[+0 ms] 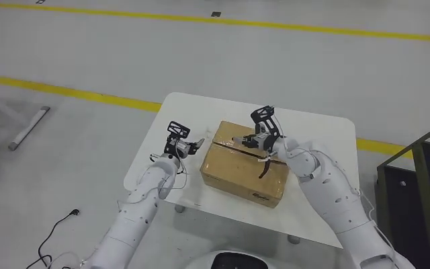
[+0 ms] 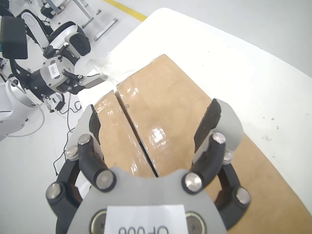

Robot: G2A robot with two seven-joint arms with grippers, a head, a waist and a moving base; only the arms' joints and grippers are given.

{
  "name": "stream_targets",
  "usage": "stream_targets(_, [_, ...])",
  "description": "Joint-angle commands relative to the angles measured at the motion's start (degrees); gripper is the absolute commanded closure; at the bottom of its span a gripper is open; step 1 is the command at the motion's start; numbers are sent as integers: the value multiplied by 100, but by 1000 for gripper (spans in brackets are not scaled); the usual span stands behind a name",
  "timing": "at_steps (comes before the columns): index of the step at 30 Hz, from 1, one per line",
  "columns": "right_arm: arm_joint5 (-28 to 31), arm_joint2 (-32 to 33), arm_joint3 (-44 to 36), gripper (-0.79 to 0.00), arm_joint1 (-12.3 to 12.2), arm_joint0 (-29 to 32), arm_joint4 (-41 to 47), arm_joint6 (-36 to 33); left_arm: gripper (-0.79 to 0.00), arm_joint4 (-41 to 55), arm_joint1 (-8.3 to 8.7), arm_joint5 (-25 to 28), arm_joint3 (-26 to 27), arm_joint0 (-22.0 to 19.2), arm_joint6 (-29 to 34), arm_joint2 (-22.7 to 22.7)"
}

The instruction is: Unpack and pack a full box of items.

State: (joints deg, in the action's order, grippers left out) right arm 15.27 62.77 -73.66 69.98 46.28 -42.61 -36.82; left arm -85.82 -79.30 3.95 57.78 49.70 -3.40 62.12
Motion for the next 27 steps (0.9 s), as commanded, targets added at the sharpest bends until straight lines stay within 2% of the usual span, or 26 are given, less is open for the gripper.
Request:
stream_targets(1, [-15, 40, -96, -785, -20, 61, -62, -62, -785, -356, 10, -170, 88, 48, -46, -57])
stream_targets(4, [-74, 131, -240, -785, -51, 162, -133, -101, -785, -753, 24, -258, 166, 98, -122, -138])
stream_targets(9, [-101, 285, -477, -785, -109, 284, -293, -229, -779, -801, 23, -163, 220, 114, -114, -130])
stream_targets(11, [-87, 343, -559, -785, -130, 326, -344, -277, -708, -811, 23, -102, 237, 104, -91, -123])
stream_targets(12, [-79, 360, -600, -785, -139, 347, -364, -310, -560, -822, 24, -81, 241, 99, -80, -118])
stream_targets(13, [-70, 378, -636, -785, -146, 366, -373, -338, -477, -825, 23, -71, 246, 98, -73, -112])
stream_targets(14, [-63, 391, -673, -785, -153, 383, -385, -368, -277, -828, 22, -52, 250, 94, -60, -110])
stream_targets(16, [-62, 421, -735, -785, -166, 416, -407, -412, 0, -843, 21, -35, 250, 87, -49, -102])
stream_targets(19, [-73, 454, -808, -779, -180, 466, -417, -462, 0, -760, 13, -15, 233, 88, -21, -70])
stream_targets(20, [-71, 458, -824, -745, -184, 483, -428, -481, 0, -722, 9, -9, 231, 87, -13, -58])
stream_targets(21, [-73, 459, -834, -643, -188, 503, -432, -501, 0, -664, 5, -11, 222, 90, 3, -38])
stream_targets(22, [-72, 457, -845, -505, -190, 522, -431, -515, 0, -517, -4, 8, 212, 102, 37, -5])
stream_targets(24, [-32, 436, -871, -354, -194, 552, -426, -566, 0, -275, -24, -17, 228, 122, 122, 46])
stream_targets(27, [29, 403, -877, -234, -200, 579, -445, -631, 0, -177, -35, -60, 250, 159, 179, 74])
